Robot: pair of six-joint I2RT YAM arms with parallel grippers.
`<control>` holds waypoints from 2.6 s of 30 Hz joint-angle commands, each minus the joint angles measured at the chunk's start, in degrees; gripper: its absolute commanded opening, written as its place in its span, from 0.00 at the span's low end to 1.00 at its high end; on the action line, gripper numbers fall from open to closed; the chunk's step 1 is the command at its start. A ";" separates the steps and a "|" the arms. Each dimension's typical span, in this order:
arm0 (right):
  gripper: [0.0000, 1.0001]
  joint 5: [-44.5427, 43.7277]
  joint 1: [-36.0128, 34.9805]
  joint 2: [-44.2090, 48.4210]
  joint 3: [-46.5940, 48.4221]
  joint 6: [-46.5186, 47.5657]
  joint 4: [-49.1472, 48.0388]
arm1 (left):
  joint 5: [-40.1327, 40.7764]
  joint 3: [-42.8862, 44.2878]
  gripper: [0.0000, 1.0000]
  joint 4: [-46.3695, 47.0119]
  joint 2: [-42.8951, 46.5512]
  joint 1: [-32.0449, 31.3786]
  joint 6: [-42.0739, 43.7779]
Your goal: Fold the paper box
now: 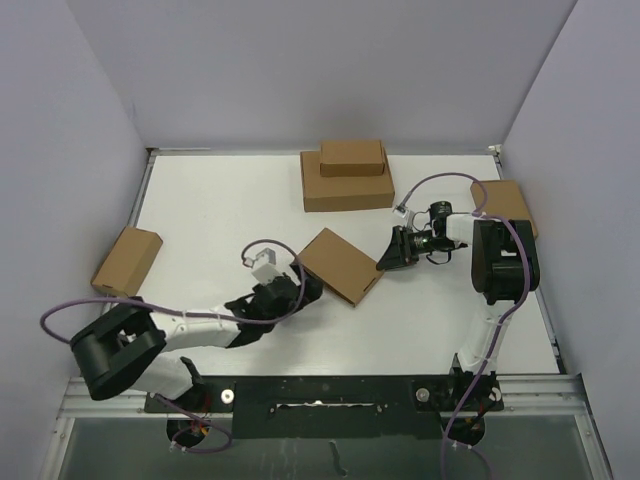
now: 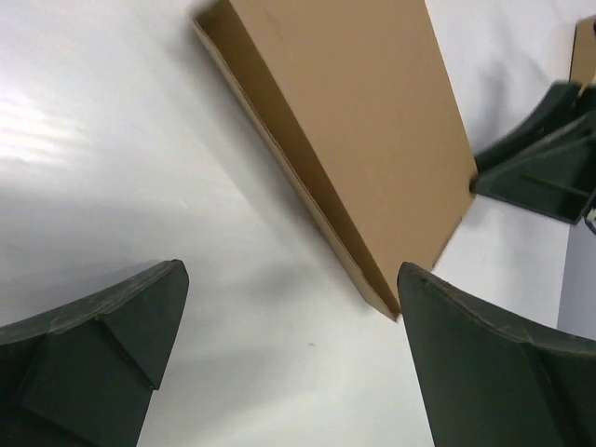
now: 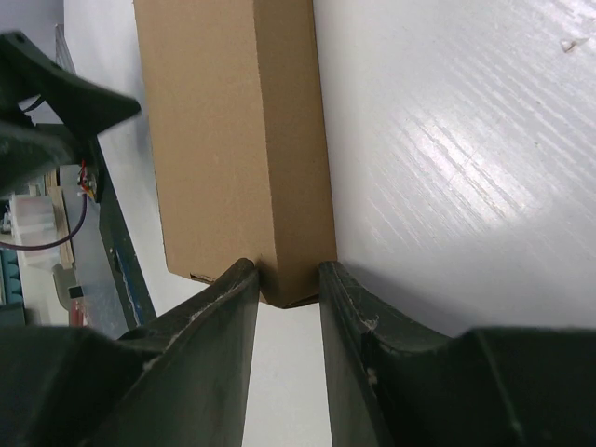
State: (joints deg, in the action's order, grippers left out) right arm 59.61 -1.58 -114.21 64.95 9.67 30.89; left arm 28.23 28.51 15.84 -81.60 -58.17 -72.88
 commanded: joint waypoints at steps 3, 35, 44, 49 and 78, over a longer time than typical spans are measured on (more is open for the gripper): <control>0.31 -4.14 -0.61 -0.14 0.40 1.84 -0.74 | -7.52 -6.86 0.98 10.44 12.36 12.26 17.66; 0.31 -4.20 -0.81 -0.75 0.49 2.02 -0.92 | -12.58 9.19 0.41 7.28 -13.92 20.47 1.16; 0.31 -4.59 -1.31 -0.77 0.53 2.28 -0.75 | -14.72 8.61 0.11 9.01 -15.71 20.75 1.68; 0.31 -4.60 -1.30 -0.75 0.61 2.42 -0.75 | -15.74 7.78 0.10 10.12 -15.01 20.75 2.52; 0.31 -4.52 -1.71 -0.45 0.79 2.61 -0.48 | -12.21 5.88 0.51 11.04 -12.51 10.58 -4.15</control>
State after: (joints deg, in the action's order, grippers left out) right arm 59.59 -2.42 -114.21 65.04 10.04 31.11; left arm 14.13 31.73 25.36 -92.03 -47.33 -75.00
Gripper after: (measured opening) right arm 0.316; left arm 0.563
